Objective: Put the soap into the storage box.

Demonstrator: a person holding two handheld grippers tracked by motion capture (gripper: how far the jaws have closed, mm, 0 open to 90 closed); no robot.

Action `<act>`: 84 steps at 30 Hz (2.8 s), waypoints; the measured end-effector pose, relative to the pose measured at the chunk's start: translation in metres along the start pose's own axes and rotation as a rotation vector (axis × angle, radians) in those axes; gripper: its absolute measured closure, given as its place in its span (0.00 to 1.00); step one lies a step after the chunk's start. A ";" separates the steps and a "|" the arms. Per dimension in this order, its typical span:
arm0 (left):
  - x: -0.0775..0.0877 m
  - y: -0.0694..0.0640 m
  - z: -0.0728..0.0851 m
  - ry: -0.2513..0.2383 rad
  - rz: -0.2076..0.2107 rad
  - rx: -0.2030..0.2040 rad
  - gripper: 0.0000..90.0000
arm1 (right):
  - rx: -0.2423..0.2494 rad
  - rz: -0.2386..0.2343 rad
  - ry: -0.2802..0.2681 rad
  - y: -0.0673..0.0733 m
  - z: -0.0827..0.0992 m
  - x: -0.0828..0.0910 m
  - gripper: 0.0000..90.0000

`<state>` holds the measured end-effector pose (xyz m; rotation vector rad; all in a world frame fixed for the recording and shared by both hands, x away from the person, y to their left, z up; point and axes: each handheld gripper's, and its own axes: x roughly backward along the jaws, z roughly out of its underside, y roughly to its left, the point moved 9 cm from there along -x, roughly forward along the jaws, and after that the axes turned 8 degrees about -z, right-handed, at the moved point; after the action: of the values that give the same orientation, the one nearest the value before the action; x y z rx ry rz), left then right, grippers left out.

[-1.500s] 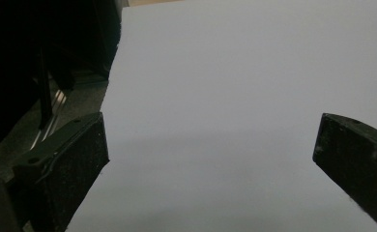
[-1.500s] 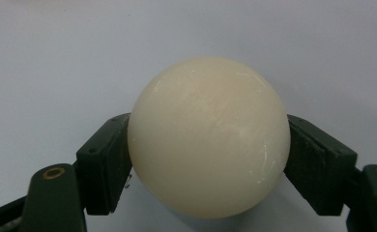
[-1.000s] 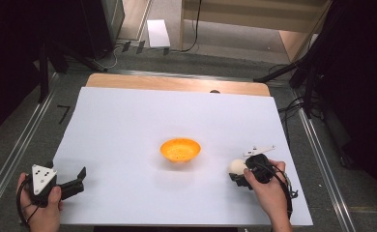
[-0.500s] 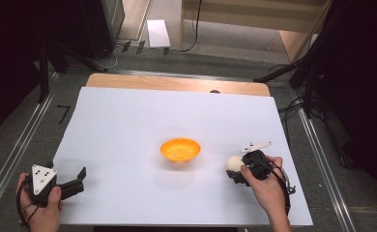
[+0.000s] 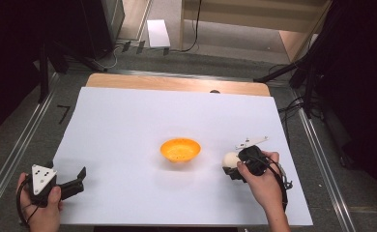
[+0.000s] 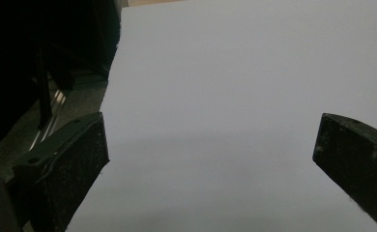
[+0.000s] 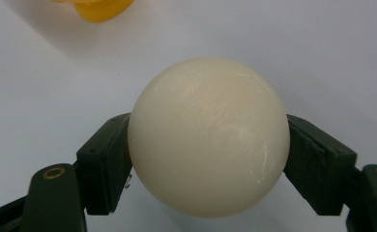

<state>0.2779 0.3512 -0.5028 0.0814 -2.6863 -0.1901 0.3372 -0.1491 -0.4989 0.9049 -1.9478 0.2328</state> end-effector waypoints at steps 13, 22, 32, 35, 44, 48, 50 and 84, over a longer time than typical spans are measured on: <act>0.000 0.000 0.000 -0.002 0.000 -0.001 0.00 | 0.018 -0.013 -0.006 0.007 -0.014 -0.002 0.27; 0.000 -0.001 0.000 -0.001 -0.001 -0.005 0.00 | 0.019 -0.018 -0.012 0.010 -0.021 -0.002 0.27; 0.000 -0.001 0.000 -0.002 0.000 -0.005 0.00 | 0.035 -0.024 -0.010 0.016 -0.029 -0.002 0.27; 0.000 -0.001 0.000 -0.001 -0.001 -0.007 0.00 | 0.036 -0.022 -0.012 0.016 -0.031 -0.002 0.27; 0.000 -0.001 0.000 0.000 -0.002 -0.007 0.00 | 0.048 -0.029 -0.016 0.021 -0.039 -0.003 0.27; 0.000 -0.001 0.000 -0.001 -0.002 -0.007 0.00 | 0.054 -0.031 -0.018 0.024 -0.042 -0.005 0.27; 0.000 -0.001 0.000 -0.001 -0.002 -0.008 0.00 | 0.055 -0.032 -0.018 0.024 -0.043 -0.005 0.27; 0.000 -0.001 0.000 -0.004 0.001 -0.010 0.00 | 0.095 -0.058 -0.019 0.047 -0.071 -0.014 0.27</act>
<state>0.2779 0.3498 -0.5028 0.0768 -2.6889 -0.2030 0.3577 -0.0731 -0.4632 1.0276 -1.9389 0.2862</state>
